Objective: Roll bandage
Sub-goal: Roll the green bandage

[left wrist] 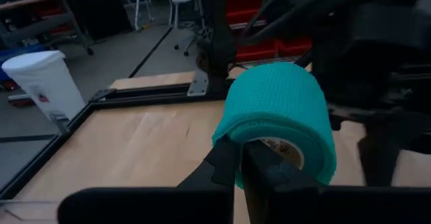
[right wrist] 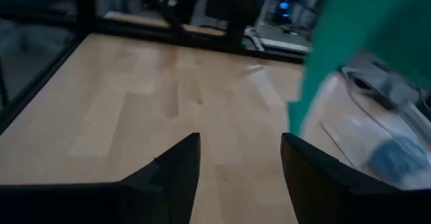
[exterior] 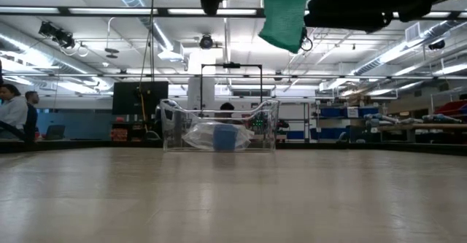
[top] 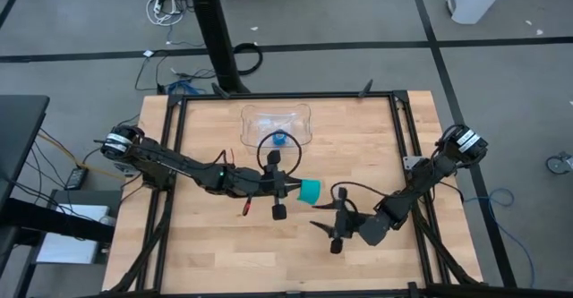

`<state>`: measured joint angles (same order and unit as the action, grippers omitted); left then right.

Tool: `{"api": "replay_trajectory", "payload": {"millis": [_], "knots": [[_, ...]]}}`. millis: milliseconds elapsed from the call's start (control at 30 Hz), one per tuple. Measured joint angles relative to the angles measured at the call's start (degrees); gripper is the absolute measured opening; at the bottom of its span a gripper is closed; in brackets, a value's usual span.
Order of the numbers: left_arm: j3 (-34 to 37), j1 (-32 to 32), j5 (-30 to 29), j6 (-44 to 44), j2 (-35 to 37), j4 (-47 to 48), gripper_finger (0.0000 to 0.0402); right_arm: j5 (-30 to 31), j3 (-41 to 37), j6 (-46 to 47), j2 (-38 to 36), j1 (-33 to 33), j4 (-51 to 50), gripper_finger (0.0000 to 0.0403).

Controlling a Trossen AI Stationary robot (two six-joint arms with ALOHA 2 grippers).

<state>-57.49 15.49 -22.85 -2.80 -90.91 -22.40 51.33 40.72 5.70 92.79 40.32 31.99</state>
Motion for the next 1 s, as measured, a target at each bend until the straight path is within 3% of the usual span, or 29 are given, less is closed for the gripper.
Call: {"api": "replay_trajectory", "payload": {"millis": [233,433,533,733,1000], "knots": [[0.0,0.8,0.0,-0.5,0.0,-2.4,0.0016,-1.1,-5.4,-0.6,0.0,-1.2,14.3,0.0185],[0.0,0.8,-0.5,-1.1,0.0,-2.9,0.0016,-6.4,-5.6,-2.5,0.0,-5.0,16.0,0.0177],[0.0,0.8,-0.6,-1.1,0.0,-3.1,0.0016,-8.7,-5.6,-2.6,0.0,-6.4,16.0,0.0144],[0.0,0.9,-0.7,-1.6,-0.1,-3.0,0.0016,-12.2,-6.3,-4.3,0.0,-7.4,16.0,0.0013],[0.0,2.6,-0.7,-2.2,-0.1,-3.4,0.0016,-11.1,-11.9,-1.7,-0.2,-11.0,19.7,0.0002]]}}
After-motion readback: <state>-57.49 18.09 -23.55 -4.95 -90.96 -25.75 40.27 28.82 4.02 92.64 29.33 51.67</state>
